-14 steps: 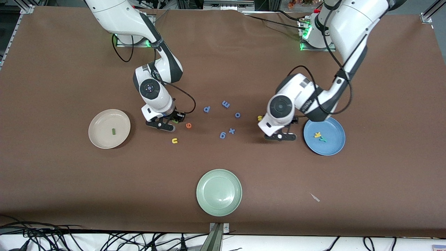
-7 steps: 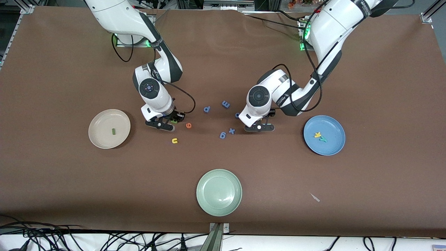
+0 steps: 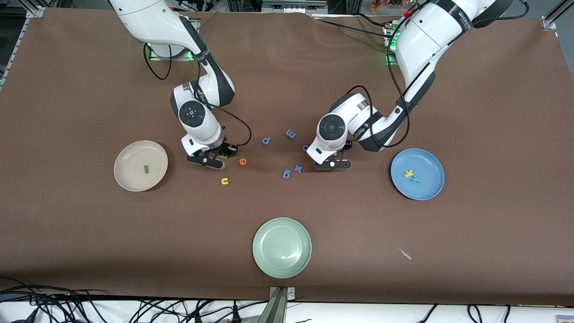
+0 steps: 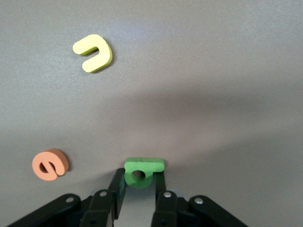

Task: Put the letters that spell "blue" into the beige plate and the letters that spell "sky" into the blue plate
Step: 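Grasp the s with the left gripper while the right gripper carries the g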

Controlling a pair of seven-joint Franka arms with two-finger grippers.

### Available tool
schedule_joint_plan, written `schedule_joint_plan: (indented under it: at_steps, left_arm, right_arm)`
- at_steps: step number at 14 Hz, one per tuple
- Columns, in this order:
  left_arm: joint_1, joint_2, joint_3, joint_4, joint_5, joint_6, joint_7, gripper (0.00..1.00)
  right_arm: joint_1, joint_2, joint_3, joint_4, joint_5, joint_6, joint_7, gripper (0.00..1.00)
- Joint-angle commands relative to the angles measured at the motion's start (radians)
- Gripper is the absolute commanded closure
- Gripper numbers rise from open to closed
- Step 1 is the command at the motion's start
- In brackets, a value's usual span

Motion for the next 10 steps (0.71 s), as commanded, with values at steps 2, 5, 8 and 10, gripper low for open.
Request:
schedule_joint_plan:
  at_steps: [2, 5, 8, 10]
  left_arm:
    - [0.005, 0.004, 0.012, -0.011, -0.012, 0.007, -0.007, 0.98]
    - [0.011, -0.013, 0.021, -0.002, -0.012, -0.022, -0.004, 1.00]
    - [0.028, -0.065, 0.032, 0.006, -0.009, -0.094, 0.016, 1.00]
    - [0.024, -0.059, 0.032, 0.029, -0.011, -0.094, 0.018, 0.50]
  right_arm:
    - [0.007, 0.007, 0.001, -0.009, 0.008, 0.035, -0.012, 0.74]
    - [0.005, 0.004, 0.001, 0.013, 0.008, 0.023, -0.021, 0.80]
    - [0.005, -0.001, -0.001, 0.017, 0.008, 0.007, -0.021, 0.81]
    - [0.005, -0.005, -0.002, 0.033, 0.010, -0.013, -0.024, 0.81]
